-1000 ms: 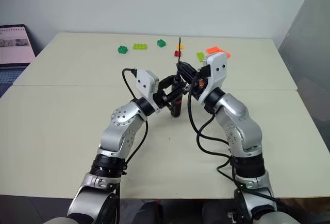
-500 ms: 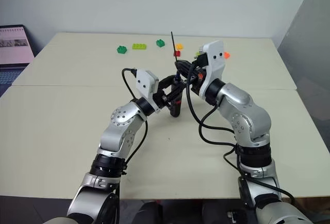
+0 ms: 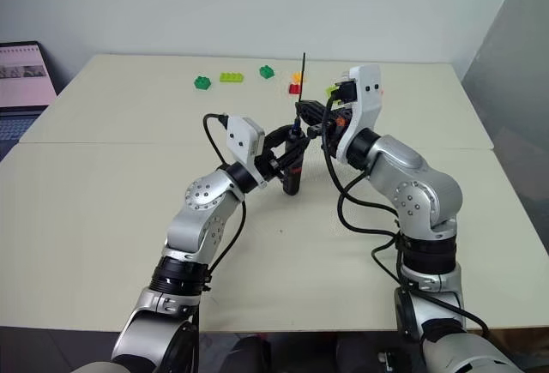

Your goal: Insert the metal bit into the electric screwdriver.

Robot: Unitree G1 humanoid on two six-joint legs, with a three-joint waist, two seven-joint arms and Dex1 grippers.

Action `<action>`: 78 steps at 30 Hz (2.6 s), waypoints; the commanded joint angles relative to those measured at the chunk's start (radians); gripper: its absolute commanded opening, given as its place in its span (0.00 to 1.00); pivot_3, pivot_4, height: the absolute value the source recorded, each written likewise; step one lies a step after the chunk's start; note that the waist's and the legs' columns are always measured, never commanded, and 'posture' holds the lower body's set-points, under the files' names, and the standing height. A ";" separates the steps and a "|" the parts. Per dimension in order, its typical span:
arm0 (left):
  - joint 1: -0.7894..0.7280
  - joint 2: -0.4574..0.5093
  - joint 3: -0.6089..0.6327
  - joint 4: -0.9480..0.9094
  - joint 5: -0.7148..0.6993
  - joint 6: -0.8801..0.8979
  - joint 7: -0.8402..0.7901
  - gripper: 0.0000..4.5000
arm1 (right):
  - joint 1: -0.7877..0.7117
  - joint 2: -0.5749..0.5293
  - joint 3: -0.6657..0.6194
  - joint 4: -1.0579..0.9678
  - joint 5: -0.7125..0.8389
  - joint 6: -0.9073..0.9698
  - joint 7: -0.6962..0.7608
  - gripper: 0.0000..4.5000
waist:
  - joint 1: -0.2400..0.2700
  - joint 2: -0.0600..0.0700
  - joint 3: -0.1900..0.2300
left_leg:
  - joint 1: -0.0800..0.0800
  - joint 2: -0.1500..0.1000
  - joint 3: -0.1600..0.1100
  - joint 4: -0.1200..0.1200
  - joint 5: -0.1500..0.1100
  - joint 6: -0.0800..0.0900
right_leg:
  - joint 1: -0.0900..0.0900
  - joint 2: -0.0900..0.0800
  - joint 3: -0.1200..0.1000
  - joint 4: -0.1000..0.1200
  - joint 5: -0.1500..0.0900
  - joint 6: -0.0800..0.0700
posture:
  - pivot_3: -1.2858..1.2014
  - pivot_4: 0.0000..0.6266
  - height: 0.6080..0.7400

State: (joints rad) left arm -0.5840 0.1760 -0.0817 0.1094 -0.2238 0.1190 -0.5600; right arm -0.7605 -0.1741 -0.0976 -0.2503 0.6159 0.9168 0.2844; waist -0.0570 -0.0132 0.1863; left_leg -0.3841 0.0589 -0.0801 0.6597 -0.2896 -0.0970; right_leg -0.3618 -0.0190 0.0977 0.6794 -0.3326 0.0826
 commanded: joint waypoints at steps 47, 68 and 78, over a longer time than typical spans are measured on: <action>-0.007 0.030 0.010 -0.008 0.020 -0.025 0.013 0.36 | -0.043 -0.099 0.077 -0.098 -0.053 0.069 -0.010 0.00 | -0.001 0.000 0.000 | -0.010 0.000 0.000 0.000 0.001 0.000 | -0.011 0.000 0.000 0.001 0.000 0.000 | 0.52 0.24 1.00; 0.000 0.029 -0.001 -0.019 0.019 -0.035 0.003 0.36 | -0.105 -0.124 0.073 -0.010 -0.065 0.096 0.011 0.00 | -0.001 0.000 0.000 | -0.010 0.000 0.000 0.000 0.001 0.001 | -0.011 0.000 0.000 0.001 0.000 0.000 | 0.52 0.24 1.00; 0.002 0.031 0.006 -0.020 0.018 -0.033 0.011 0.36 | -0.105 -0.150 0.048 -0.071 -0.084 0.019 0.013 0.00 | -0.001 0.000 0.000 | -0.011 0.000 0.000 0.000 0.001 0.001 | -0.011 0.000 0.000 0.001 0.000 0.000 | 0.52 0.24 1.00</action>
State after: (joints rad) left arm -0.5884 0.1871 -0.0934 0.1087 -0.2244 0.0980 -0.5586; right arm -0.8609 -0.3119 -0.0132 -0.2729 0.5449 0.9744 0.3064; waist -0.0575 -0.0133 0.1863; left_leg -0.3951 0.0590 -0.0802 0.6599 -0.2886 -0.0960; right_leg -0.3728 -0.0187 0.0976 0.6802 -0.3323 0.0822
